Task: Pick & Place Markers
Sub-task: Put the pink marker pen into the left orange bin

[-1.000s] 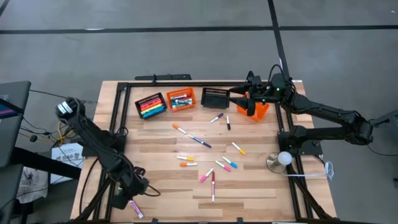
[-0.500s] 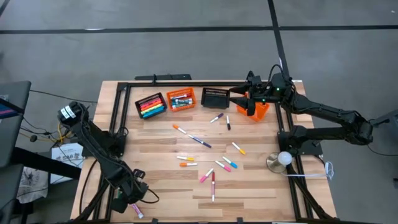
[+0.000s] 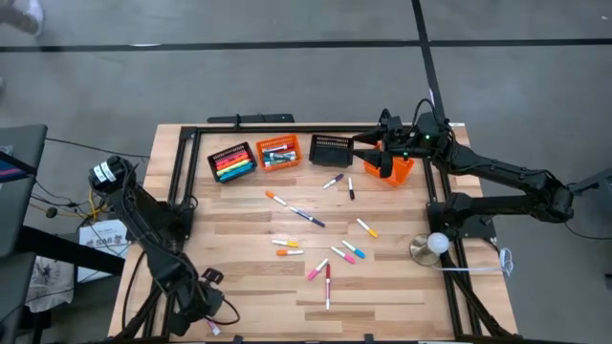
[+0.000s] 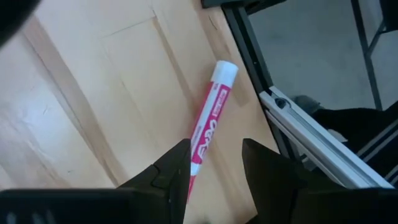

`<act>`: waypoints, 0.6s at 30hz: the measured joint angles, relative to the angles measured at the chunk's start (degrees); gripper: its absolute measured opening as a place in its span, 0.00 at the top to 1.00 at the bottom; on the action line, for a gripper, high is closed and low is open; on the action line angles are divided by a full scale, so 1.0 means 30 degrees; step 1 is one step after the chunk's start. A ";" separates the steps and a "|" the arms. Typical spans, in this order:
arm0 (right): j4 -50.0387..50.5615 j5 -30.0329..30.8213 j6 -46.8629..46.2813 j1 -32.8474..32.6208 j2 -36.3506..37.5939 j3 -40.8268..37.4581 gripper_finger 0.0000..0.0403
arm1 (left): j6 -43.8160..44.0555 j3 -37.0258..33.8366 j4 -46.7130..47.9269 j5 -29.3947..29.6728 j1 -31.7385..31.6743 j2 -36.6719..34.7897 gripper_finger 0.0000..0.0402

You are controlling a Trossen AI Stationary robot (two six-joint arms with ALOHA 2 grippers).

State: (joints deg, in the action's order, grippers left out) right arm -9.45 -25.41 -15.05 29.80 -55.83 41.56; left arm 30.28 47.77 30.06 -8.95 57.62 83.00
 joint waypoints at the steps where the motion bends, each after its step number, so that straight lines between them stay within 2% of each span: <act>1: 0.0000 0.0000 0.0000 0.0000 0.0000 0.0000 0.34 | 0.0000 0.0000 -0.0037 0.0125 0.0053 0.0000 0.64; 18: 0.0062 0.0035 0.0007 0.0000 0.0000 0.0000 0.34 | -0.0444 0.0015 -0.0353 0.0188 0.0074 0.2499 0.64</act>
State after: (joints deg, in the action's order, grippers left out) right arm -9.27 -25.30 -15.03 29.80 -55.83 41.56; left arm 28.95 47.81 29.00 -8.38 57.84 90.50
